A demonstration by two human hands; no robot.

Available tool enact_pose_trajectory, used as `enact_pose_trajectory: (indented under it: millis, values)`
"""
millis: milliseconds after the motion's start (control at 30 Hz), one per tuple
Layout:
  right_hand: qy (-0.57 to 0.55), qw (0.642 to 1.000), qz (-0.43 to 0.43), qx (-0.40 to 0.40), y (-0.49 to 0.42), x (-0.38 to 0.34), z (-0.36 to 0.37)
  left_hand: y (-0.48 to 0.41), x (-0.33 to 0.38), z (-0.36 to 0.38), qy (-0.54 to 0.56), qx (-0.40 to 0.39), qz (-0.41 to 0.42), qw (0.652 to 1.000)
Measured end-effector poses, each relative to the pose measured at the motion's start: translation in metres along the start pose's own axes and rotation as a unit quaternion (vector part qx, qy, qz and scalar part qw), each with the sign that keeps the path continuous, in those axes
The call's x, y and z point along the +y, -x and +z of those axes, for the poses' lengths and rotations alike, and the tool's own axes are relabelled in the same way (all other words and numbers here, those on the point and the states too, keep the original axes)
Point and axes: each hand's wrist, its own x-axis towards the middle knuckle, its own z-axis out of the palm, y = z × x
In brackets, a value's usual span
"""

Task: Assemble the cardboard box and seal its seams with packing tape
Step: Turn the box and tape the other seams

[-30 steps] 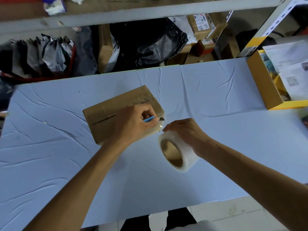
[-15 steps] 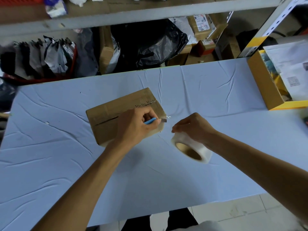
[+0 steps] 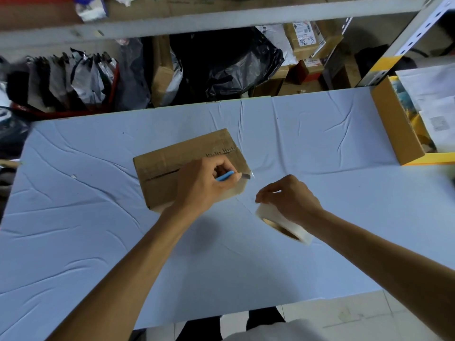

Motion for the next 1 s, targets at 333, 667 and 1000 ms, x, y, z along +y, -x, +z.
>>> enact_pose_trajectory:
  millis: [333,667,1000]
  values:
    - [0.195,0.979,-0.047,0.031,0.015,-0.011,-0.013,0.005,-0.001,0.005,0.008,0.0,-0.002,1.0]
    - [0.27,0.956,-0.116,0.02,0.023,-0.023,-0.027,0.003,0.0,0.005,0.015,0.015,-0.013,1.0]
    - [0.349,0.916,-0.191,0.04,0.034,-0.034,-0.04,0.007,0.004,0.006,0.016,0.029,-0.005,0.999]
